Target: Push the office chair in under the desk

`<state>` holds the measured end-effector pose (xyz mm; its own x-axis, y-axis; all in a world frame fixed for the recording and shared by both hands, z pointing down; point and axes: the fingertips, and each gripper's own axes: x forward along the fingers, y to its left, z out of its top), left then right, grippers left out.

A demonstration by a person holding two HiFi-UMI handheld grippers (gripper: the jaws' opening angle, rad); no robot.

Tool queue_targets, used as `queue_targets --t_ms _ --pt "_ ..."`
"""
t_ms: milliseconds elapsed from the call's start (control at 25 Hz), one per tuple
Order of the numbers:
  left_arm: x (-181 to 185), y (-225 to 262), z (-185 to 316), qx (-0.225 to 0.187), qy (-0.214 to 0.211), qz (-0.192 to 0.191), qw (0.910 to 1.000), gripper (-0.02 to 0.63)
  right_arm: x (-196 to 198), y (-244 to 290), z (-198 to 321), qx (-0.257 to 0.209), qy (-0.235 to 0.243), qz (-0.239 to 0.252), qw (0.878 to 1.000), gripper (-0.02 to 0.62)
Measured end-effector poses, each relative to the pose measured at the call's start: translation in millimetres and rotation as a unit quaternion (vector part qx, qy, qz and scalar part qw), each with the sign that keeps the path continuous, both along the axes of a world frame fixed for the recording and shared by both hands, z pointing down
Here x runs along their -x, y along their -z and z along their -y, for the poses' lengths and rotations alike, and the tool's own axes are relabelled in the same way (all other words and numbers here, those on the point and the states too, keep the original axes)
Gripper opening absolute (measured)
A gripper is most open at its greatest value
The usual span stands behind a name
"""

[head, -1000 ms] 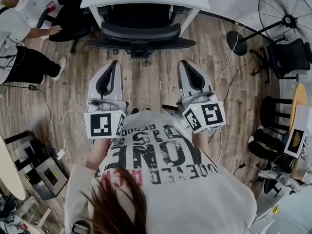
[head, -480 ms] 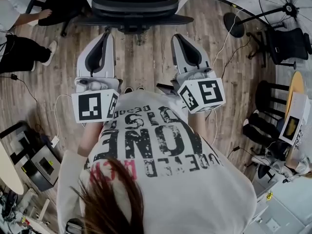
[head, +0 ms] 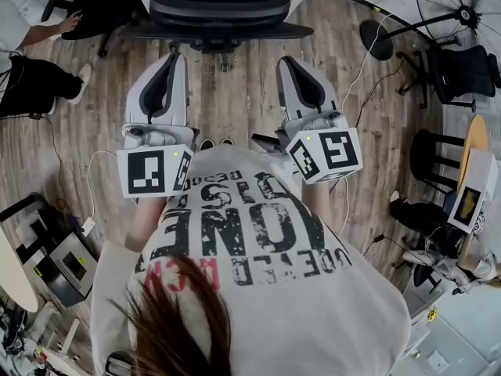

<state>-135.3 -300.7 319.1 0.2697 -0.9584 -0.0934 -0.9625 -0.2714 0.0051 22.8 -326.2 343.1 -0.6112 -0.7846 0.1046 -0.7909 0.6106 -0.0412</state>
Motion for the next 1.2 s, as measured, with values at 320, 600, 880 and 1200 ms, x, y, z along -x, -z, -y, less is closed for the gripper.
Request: queue_targets --t_ms 320,600,880,1200 --pt "0.4 -2.3 4.7 0.002 0.001 0.0 1.0 0.012 -1.2 -3.4 5.4 0.004 -0.002 -0.001 1.0 0.025" --pt "0.5 -2.8 5.9 0.003 0.002 -0.002 1.0 0.012 -2.3 -4.8 6.5 0.005 -0.003 -0.001 1.0 0.025" --pt "0.7 -2.3 7.1 0.003 0.001 -0.003 1.0 0.012 -0.8 -4.8 6.6 0.006 -0.004 0.0 1.0 0.025" --pt "0.2 -1.5 6.8 0.002 0.0 -0.004 1.0 0.012 -2.0 -3.2 7.4 0.005 -0.006 0.0 1.0 0.025"
